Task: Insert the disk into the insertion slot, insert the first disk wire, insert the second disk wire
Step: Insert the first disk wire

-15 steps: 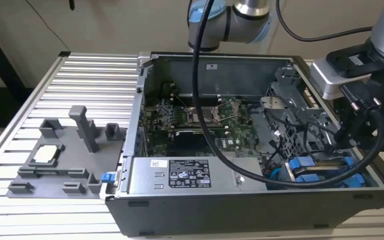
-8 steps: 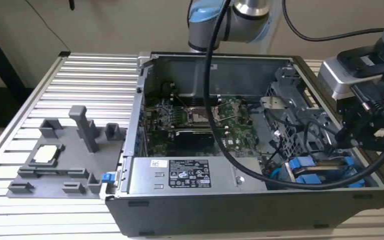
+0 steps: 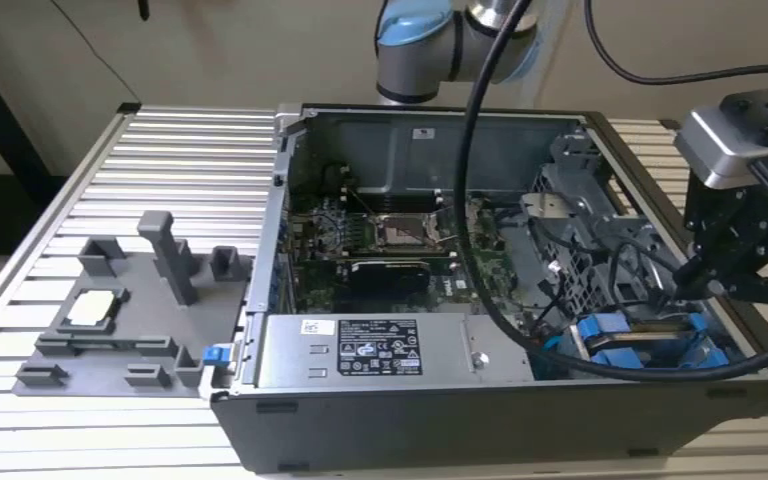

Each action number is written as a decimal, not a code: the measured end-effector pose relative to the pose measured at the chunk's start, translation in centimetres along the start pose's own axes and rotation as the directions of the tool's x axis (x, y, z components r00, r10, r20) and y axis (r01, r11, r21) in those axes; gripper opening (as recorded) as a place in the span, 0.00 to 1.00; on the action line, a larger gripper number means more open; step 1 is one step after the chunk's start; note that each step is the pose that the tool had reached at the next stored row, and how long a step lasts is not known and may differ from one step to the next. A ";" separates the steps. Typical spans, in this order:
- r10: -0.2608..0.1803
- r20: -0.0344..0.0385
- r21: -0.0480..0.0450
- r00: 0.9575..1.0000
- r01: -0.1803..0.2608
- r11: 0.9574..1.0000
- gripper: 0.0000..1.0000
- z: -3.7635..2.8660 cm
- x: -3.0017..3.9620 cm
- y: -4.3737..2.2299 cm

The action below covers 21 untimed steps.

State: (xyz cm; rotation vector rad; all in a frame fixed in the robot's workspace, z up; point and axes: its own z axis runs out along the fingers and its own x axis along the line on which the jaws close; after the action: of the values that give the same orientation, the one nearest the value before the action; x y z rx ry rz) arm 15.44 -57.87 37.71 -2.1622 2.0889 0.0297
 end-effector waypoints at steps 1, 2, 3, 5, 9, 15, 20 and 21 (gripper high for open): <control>0.001 0.000 -0.010 1.000 -0.001 1.000 0.19 0.05 0.05 -0.15; 0.001 0.001 -0.014 1.000 -0.001 1.000 0.19 0.14 0.13 -0.17; 0.002 0.001 -0.015 1.000 -0.002 1.000 0.19 0.24 0.23 -0.16; 0.002 0.001 -0.017 1.000 -0.002 1.000 0.19 0.47 0.41 -0.15; 0.004 0.001 -0.029 1.000 -0.004 1.000 0.19 0.84 0.55 -0.39; 0.008 0.014 -0.049 1.000 -0.007 0.999 0.19 1.31 0.62 -0.81; 0.009 0.029 -0.049 1.000 -0.007 0.999 0.19 1.56 0.63 -0.87; 0.009 0.029 -0.049 1.000 -0.007 0.999 0.19 1.56 0.64 -0.87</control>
State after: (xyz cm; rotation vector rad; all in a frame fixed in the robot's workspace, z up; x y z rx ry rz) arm 16.45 -58.30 36.17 -2.1677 2.1028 0.1136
